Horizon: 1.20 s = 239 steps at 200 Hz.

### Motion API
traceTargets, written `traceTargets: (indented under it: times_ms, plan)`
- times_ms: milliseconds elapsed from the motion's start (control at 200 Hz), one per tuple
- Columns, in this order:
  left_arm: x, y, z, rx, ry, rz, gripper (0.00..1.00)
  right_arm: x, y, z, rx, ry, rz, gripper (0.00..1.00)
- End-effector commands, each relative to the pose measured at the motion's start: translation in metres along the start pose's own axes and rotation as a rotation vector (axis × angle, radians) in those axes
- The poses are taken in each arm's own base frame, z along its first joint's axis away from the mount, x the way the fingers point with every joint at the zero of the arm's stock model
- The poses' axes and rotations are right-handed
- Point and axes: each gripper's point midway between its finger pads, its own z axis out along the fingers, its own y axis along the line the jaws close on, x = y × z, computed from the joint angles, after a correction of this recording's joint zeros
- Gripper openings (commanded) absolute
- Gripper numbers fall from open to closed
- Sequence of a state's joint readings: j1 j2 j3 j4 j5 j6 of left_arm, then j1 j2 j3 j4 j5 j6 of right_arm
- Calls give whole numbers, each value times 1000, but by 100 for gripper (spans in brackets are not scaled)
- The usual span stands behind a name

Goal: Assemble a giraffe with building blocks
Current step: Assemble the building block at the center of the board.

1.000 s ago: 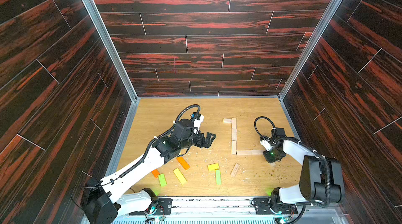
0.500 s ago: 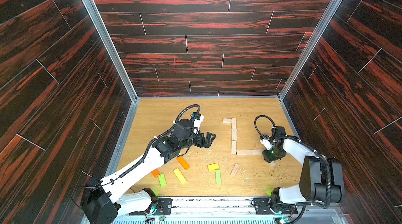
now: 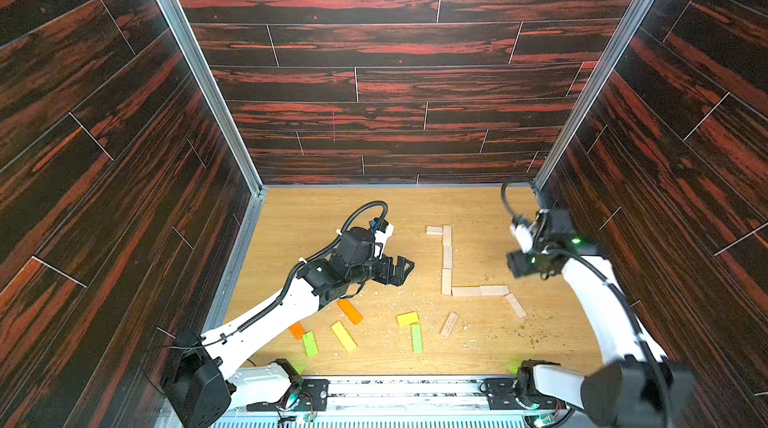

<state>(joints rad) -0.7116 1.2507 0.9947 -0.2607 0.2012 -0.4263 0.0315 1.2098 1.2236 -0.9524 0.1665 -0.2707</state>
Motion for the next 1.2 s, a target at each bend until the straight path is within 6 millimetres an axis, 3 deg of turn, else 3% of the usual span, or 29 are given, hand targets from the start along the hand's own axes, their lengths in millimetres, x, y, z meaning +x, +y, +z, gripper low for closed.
traceTargets:
  times_ms: [0, 160, 296, 431, 546, 717, 947, 1193]
  plan:
    - [-6, -8, -7, -11, 5, 14, 100, -15, 4, -46, 1, -87, 96, 80]
    - [17, -23, 2, -55, 52, 38, 100, -49, 10, -87, -38, -271, 278, 85]
    - [49, -42, 20, -77, 120, 53, 98, -55, 26, -97, -118, -352, 429, 85]
    - [81, -63, 45, -86, 193, 68, 95, -44, 45, -94, -236, -395, 566, 85]
    - [106, -80, 66, -101, 266, 90, 94, -27, 49, -92, -274, -436, 642, 80]
    - [140, -85, 97, -130, 327, 81, 96, -6, 52, -90, -279, -447, 666, 78]
    - [165, -82, 135, -172, 383, 76, 96, 8, 57, -83, -274, -436, 622, 78]
    - [175, -76, 159, -226, 407, 65, 84, 12, 59, -84, -283, -452, 596, 78]
